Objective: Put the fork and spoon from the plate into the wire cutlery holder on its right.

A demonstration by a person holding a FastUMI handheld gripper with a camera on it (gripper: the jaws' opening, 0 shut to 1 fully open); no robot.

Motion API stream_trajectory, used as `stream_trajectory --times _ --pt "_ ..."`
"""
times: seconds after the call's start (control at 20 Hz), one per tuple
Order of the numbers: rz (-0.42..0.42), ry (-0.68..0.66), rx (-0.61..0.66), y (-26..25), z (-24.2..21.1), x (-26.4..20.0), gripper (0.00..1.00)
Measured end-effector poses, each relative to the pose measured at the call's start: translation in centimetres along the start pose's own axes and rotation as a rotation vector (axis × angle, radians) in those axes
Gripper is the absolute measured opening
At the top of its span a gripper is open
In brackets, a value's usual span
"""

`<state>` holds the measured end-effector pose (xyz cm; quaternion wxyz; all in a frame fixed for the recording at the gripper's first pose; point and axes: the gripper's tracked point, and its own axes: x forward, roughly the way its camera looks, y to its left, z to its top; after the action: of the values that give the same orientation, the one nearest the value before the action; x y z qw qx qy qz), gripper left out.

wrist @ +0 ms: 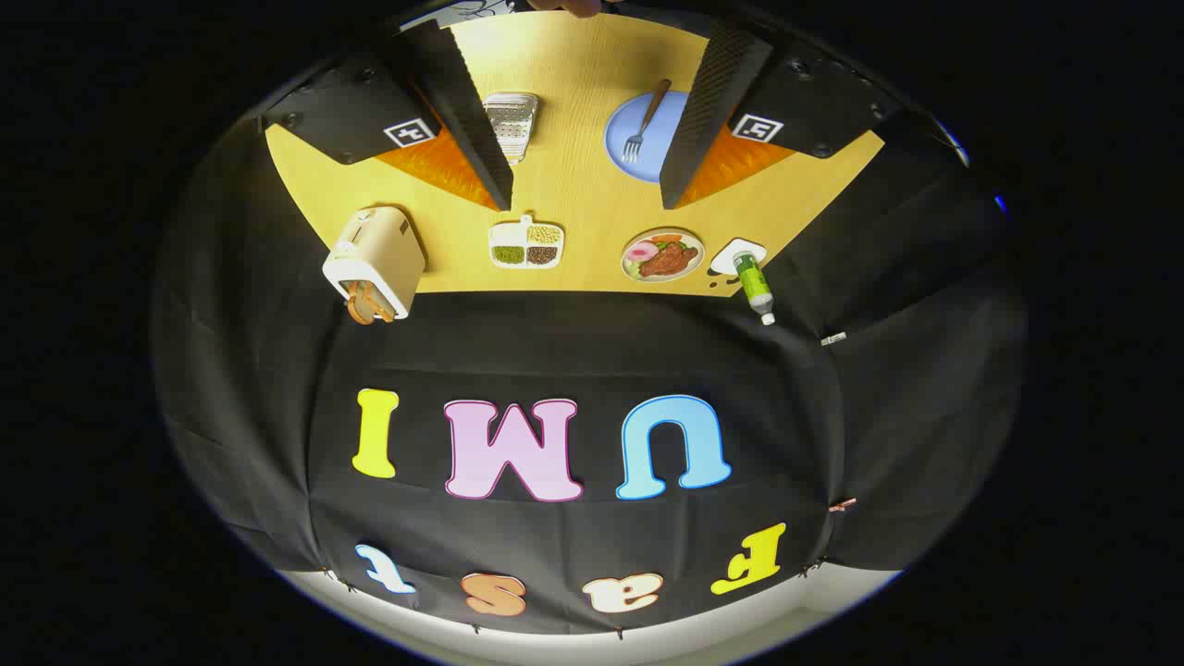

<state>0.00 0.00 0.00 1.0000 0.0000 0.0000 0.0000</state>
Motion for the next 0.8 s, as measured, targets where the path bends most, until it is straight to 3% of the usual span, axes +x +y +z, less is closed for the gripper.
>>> stream_trajectory --times 0.3,0.8 --pt "-0.048 -0.088 0.007 -1.2 2.4 -1.2 0.99" --pt "-0.093 -0.108 0.013 -2.2 2.8 -1.2 0.99"
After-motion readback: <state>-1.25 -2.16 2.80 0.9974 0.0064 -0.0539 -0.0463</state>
